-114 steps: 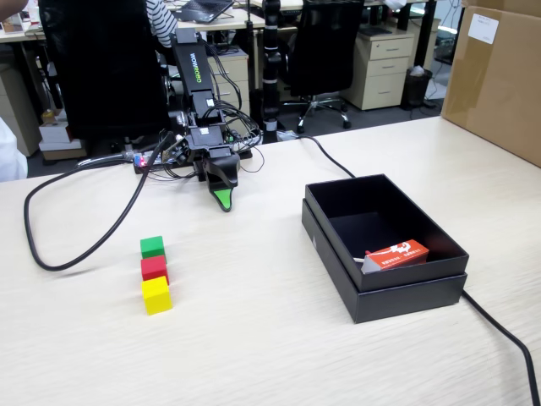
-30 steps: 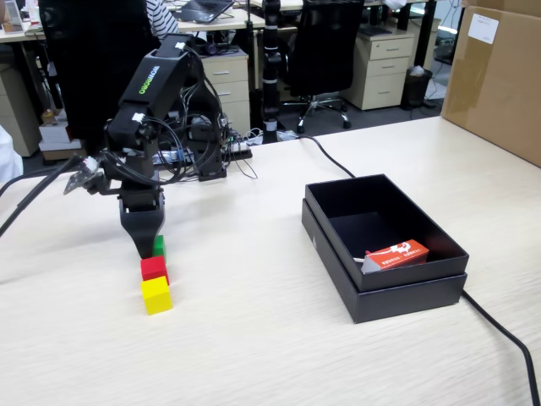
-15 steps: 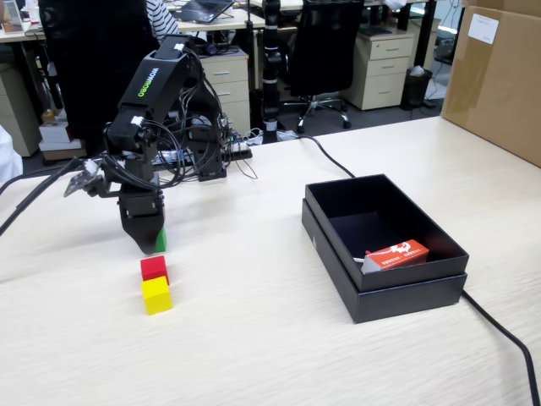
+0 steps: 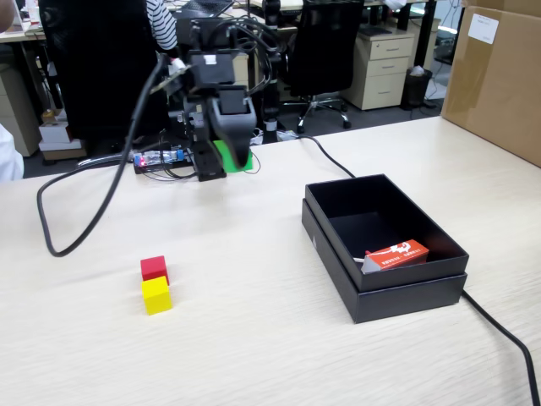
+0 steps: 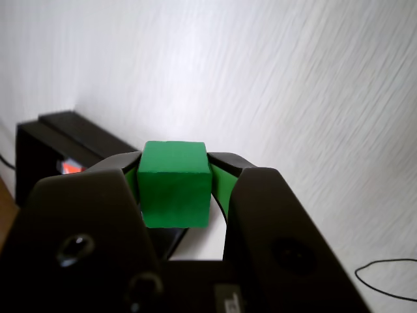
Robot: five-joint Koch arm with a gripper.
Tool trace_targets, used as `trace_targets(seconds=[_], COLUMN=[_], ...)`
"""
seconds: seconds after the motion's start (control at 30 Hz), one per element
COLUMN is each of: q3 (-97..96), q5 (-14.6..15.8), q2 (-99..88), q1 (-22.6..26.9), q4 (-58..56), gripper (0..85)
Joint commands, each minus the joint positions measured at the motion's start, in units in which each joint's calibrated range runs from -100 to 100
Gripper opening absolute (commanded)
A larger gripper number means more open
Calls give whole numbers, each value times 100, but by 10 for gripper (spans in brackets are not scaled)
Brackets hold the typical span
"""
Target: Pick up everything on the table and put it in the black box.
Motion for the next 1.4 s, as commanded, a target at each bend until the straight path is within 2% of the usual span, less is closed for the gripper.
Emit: trace_targets(seconds=[0.0,0.1,0.2,0.37,0.43,0.63,0.7,0.9,0.93,0.97,1.03,1.17,1.23,1.37], q3=[1025,1578,2131,4316,4705,4769,4724,4307,4270,4189,4125,3917,3808,3708], q5=[430,611,698,781,806,894,1021,1153,1167,1172,1206,1250,1255,1255], q2=[-217,322,873,3604,4132,5222,5922,6289,6346,6381,6450,6576,6656,6794], q1=[552,957,1123,1377,1382,1402,1499,1582,1582,1587,1592,1578,1568,1568], q4=[-109,-109,-109,-178,-264,-325,-523,-549,-549,-575,-722,-757,-757,-757], gripper=[9,9,9,9,8,9,9,11,19,81,140,154,201,226])
